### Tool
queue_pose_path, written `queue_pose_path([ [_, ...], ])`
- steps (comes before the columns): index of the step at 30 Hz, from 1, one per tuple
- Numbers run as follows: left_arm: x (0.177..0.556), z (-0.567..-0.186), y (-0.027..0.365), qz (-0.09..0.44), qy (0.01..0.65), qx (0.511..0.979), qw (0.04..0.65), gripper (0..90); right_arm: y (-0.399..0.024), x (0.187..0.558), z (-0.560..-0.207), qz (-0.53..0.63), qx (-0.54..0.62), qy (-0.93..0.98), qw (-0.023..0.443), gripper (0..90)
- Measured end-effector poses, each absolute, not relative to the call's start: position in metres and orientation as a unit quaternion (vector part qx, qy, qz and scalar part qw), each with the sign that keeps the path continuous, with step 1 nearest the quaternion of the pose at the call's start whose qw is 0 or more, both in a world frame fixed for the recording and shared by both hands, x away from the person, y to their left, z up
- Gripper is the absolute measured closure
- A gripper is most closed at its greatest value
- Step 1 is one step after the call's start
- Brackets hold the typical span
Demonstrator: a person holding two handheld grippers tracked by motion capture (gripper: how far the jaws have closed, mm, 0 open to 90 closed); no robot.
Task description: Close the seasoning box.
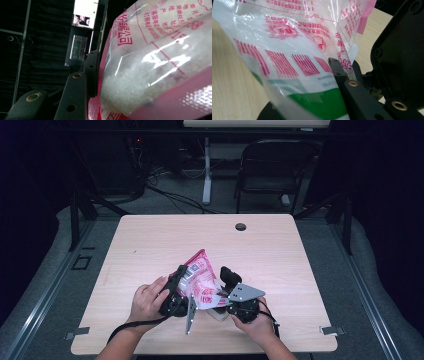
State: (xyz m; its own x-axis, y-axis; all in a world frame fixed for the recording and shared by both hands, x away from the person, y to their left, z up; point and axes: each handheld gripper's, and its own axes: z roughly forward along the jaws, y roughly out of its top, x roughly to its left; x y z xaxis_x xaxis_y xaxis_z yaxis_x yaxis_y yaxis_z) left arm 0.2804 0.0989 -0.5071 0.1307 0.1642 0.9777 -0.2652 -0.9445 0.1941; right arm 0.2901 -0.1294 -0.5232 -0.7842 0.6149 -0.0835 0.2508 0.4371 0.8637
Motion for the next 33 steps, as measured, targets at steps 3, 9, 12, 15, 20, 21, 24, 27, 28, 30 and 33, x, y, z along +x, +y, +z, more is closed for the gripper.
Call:
queue_pose_path([
  [3, 0.2808, -0.5075, 0.0993, 0.66, -0.035, 0.732, 0.165, 64.8, -0.1294, 0.2902, -0.5231, 0.46, 0.262, 0.825, 0.197, 87.8],
  [9, 0.2801, -0.5078, 0.0994, 0.66, -0.034, 0.732, 0.166, 64.8, -0.1286, 0.2906, -0.5236, 0.462, 0.262, 0.824, 0.196, 87.7],
  [12, 0.2788, -0.5068, 0.099, 0.659, -0.032, 0.733, 0.165, 64.7, -0.1284, 0.291, -0.5238, 0.463, 0.262, 0.824, 0.195, 87.7],
  [15, 0.2796, -0.5078, 0.0998, 0.66, -0.034, 0.732, 0.168, 64.6, -0.1284, 0.2912, -0.5239, 0.463, 0.262, 0.824, 0.195, 87.7],
  [20, 0.2796, -0.5077, 0.1, 0.659, -0.034, 0.732, 0.167, 64.6, -0.128, 0.2913, -0.524, 0.464, 0.263, 0.823, 0.196, 87.7],
  [21, 0.2796, -0.5078, 0.1, 0.659, -0.034, 0.732, 0.168, 64.6, -0.128, 0.2913, -0.524, 0.464, 0.263, 0.823, 0.196, 87.7],
  [24, 0.2798, -0.5078, 0.1, 0.659, -0.033, 0.733, 0.168, 64.6, -0.128, 0.2914, -0.524, 0.463, 0.262, 0.824, 0.196, 87.7],
  [27, 0.2797, -0.5077, 0.0999, 0.659, -0.033, 0.733, 0.168, 64.6, -0.1279, 0.2915, -0.5241, 0.464, 0.263, 0.823, 0.196, 87.7],
  [28, 0.2797, -0.5077, 0.0999, 0.659, -0.033, 0.732, 0.168, 64.6, -0.128, 0.2915, -0.5241, 0.464, 0.263, 0.823, 0.196, 87.7],
  [30, 0.2792, -0.5074, 0.1, 0.658, -0.032, 0.734, 0.165, 64.6, -0.1281, 0.2914, -0.524, 0.463, 0.262, 0.824, 0.196, 87.6],
  [33, 0.2796, -0.5077, 0.1, 0.659, -0.034, 0.732, 0.168, 64.6, -0.128, 0.2914, -0.5241, 0.463, 0.262, 0.824, 0.196, 87.7],
])
